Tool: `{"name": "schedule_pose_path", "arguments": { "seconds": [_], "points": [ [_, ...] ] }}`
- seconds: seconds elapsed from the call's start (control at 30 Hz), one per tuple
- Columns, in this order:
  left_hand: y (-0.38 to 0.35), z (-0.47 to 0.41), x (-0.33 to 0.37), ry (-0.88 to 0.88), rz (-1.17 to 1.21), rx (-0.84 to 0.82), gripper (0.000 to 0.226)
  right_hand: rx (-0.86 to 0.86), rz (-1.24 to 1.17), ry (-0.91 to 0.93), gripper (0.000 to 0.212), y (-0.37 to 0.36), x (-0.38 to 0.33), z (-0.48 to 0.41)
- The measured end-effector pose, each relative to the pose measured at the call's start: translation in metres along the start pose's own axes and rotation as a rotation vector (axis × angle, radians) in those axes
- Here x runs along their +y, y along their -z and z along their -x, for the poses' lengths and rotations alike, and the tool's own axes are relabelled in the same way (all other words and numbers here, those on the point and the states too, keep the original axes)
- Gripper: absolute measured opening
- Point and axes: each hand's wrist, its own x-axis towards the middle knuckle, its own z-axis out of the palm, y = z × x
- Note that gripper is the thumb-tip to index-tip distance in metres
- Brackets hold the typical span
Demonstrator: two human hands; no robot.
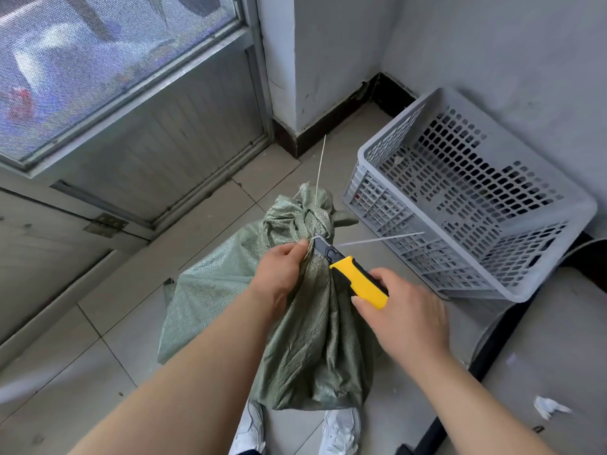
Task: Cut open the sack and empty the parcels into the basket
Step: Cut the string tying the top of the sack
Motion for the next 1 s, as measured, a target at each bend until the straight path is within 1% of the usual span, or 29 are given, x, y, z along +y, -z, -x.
{"name": "schedule_pose_path", "arguments": {
  "seconds": [0.13,0.33,0.47,0.53,0.63,0.7,0.77,0.87,1.0],
  "points": [
    [-0.006,0.012,-0.007,0.01,0.096,0.094,0.025,0.024,-0.004,0.043,0.049,-0.001,-0.006,0.007],
    [-0.01,0.013,-0.013,-0.058,-0.032,0.263,0.035,0.049,0.057,0.148,0.045,-0.001,-0.009,0.003],
    [-0.009,0.011,-0.008,-0.079,-0.086,0.259,0.032,0.111,0.101,0.176,0.045,-0.005,0.0,0.009],
    [-0.008,0.011,-0.009,-0.071,-0.048,0.225,0.029,0.142,0.117,0.16,0.046,-0.007,0.003,0.01],
    [-0.007,0.011,-0.009,-0.049,-0.007,0.183,0.032,0.153,0.129,0.136,0.048,-0.008,0.007,0.013],
    [-0.009,0.011,-0.009,-0.057,-0.006,0.174,0.029,0.155,0.129,0.131,0.048,-0.008,0.005,0.012],
    [-0.012,0.013,-0.009,-0.076,-0.03,0.179,0.033,0.121,0.111,0.125,0.046,-0.006,0.0,0.01],
    [-0.015,0.016,-0.011,-0.108,-0.055,0.2,0.035,0.022,0.05,0.09,0.044,-0.001,-0.002,0.001],
    [-0.009,0.015,-0.012,-0.118,-0.093,0.246,0.034,-0.013,0.059,0.107,0.047,0.003,0.001,0.008]
  ]
}}
